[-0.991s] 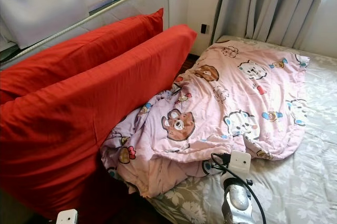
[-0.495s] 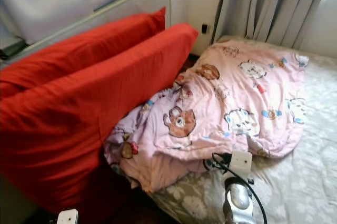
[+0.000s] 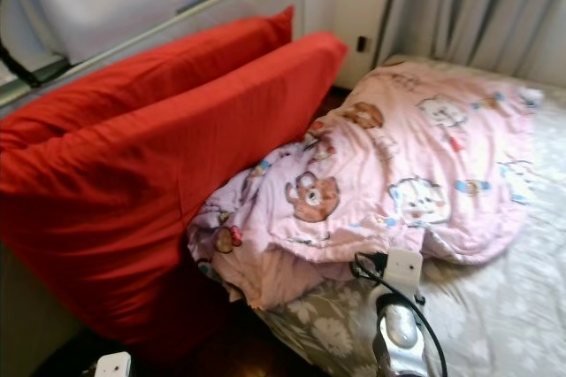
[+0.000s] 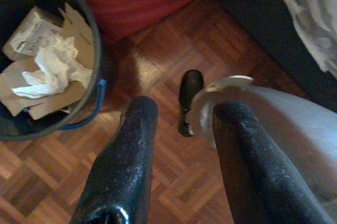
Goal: Clean up the room
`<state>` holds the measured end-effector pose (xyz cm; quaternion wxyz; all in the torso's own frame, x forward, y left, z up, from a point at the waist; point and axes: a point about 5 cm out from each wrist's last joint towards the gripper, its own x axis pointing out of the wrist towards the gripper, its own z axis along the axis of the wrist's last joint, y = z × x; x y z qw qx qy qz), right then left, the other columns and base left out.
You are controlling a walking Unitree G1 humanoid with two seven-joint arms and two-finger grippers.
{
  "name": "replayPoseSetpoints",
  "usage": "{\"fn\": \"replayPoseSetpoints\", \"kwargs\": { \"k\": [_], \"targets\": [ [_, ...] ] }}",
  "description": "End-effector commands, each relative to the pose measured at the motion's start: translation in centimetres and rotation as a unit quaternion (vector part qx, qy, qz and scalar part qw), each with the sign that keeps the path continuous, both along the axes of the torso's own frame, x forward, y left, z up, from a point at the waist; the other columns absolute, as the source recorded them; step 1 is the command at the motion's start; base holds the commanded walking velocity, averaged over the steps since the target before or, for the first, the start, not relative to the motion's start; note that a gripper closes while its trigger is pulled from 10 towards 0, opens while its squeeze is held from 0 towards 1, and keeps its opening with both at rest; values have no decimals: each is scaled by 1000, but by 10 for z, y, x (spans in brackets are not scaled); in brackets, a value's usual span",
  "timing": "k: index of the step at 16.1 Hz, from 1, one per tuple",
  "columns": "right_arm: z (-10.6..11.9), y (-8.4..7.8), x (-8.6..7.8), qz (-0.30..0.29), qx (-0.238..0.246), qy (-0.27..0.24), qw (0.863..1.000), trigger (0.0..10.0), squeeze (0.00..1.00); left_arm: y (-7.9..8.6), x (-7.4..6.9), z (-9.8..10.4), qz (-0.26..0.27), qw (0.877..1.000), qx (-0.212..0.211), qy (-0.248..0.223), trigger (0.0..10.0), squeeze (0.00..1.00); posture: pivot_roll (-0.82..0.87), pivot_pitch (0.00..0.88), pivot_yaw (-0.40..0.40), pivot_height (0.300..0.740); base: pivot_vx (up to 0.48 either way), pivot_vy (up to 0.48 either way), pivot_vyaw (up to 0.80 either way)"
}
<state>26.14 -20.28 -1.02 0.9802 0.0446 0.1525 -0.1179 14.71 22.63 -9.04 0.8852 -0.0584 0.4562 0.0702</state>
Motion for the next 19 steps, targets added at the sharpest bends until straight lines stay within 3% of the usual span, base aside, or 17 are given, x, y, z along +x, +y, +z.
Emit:
{"fn": "replayPoseSetpoints", "kwargs": {
  "k": [1,19],
  "targets": [
    [1,2,1,-1,2,-2,1000,10000,0,4,-5,-1,-2,1000,7,10,10000,0,27,15,5,740,0,0,0],
    [2,-2,3,-8,1,-3,1000,10000,0,5,-5,-1,-2,1000,7,9,10000,0,29,8,5,740,-129,0,0]
  ]
}}
